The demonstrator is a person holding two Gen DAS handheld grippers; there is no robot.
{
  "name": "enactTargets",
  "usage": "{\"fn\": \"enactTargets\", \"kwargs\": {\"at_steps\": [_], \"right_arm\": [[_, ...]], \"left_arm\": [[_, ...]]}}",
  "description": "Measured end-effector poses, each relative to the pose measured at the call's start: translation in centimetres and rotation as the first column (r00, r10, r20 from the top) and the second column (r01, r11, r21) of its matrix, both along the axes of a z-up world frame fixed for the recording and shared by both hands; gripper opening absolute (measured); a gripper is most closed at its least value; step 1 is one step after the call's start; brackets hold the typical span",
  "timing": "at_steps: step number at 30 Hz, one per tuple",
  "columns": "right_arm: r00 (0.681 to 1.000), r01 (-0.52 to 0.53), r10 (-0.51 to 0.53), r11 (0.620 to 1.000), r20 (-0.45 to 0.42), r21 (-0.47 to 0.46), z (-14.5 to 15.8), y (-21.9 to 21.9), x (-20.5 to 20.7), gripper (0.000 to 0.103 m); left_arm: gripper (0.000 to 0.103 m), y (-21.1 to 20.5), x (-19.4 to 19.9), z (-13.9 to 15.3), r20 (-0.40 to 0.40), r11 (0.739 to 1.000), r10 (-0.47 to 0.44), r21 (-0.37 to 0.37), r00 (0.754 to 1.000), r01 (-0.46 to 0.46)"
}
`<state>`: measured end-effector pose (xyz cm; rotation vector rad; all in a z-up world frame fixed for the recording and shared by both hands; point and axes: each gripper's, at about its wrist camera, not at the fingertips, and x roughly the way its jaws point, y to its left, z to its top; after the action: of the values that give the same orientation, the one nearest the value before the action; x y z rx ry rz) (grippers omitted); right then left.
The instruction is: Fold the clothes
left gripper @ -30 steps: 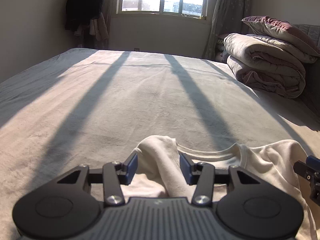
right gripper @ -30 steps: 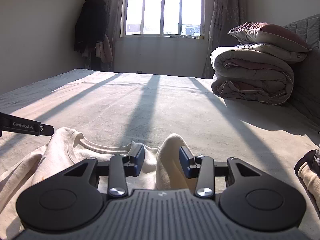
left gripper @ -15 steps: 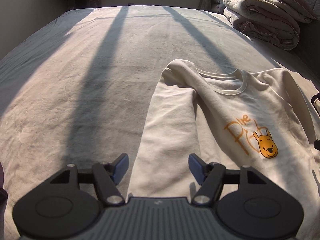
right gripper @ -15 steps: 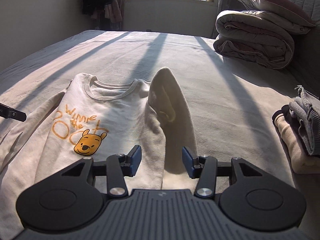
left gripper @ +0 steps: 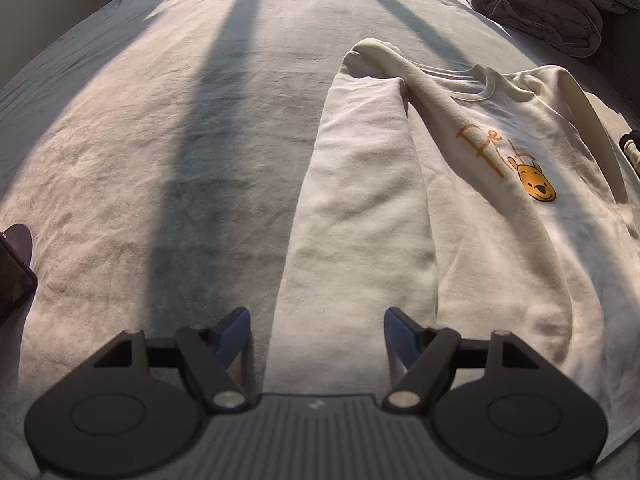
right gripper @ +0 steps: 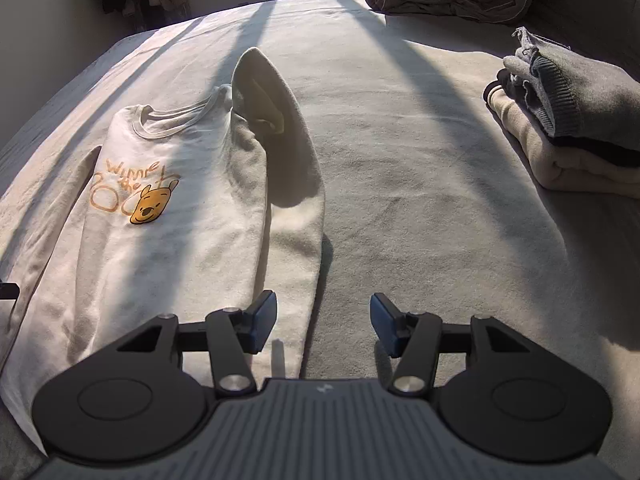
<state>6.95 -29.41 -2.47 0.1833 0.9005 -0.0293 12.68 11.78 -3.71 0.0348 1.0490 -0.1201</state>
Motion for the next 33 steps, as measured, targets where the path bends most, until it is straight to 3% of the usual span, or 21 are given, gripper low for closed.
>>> {"fn": "enactTargets", "kwargs": {"at_steps": [3,5,8,11,12,15,18,24,27,33], "right_arm": [[0.999,0.038,-0.037,0.999,-0.014,0.037,-0.9,-0.3,-0.7,0.055],[1.0,0.011,-0.011,1.0,-0.012,0.013,-0.7,0.0,-0.8,0.05],[0.999,-0.043,0.043,0.999,-0.013,0.0,-0.8,0.6,-0.8,0.035],[0.996,-0.092,0.092,0.996,-0.015,-0.015,-1.0,1.3,-0.8,0.018],[0.994,-0.108,0.107,0.994,-0.015,-0.017,-1.0,1.5,-0.7,0.006],[0.993,-0.12,0.119,0.992,-0.012,-0.045,-0.8,1.7,-0.6,0.002],[0.994,-0.109,0.11,0.991,0.005,-0.08,-0.2,1.7,-0.7,0.002],[0.996,-0.04,0.057,0.978,0.074,-0.205,1.4,1.3,-0.7,0.002],[0.993,0.03,0.003,0.959,0.114,-0.283,2.0,0.3,-0.3,0.001],[0.97,0.201,-0.119,0.88,0.211,-0.43,3.0,-2.5,0.5,0.001]], "left_arm": [[0.075,0.8,-1.1,-0.3,0.028,0.999,0.033,-0.02,0.999,-0.033],[0.075,1.0,-1.6,-0.8,0.039,0.999,0.032,-0.024,0.999,-0.031],[0.074,0.8,-1.9,-0.9,0.057,1.0,0.014,-0.008,0.998,-0.014],[0.05,0.7,-2.0,-0.7,0.067,1.0,-0.003,-0.017,0.998,0.005],[0.039,0.6,-2.0,-0.6,0.067,1.0,-0.016,-0.026,0.998,0.018],[0.005,0.7,-1.9,-0.3,0.059,0.997,-0.029,-0.072,0.998,0.034],[0.005,1.1,-1.9,0.4,0.065,0.995,-0.013,-0.094,0.998,0.02],[0.004,3.7,-1.2,1.7,0.118,0.994,0.099,-0.066,0.988,-0.092],[0.004,5.0,-0.6,2.3,0.19,0.981,0.186,0.016,0.964,-0.193],[0.005,7.1,1.5,2.5,0.333,0.915,0.329,0.119,0.884,-0.385]]}}
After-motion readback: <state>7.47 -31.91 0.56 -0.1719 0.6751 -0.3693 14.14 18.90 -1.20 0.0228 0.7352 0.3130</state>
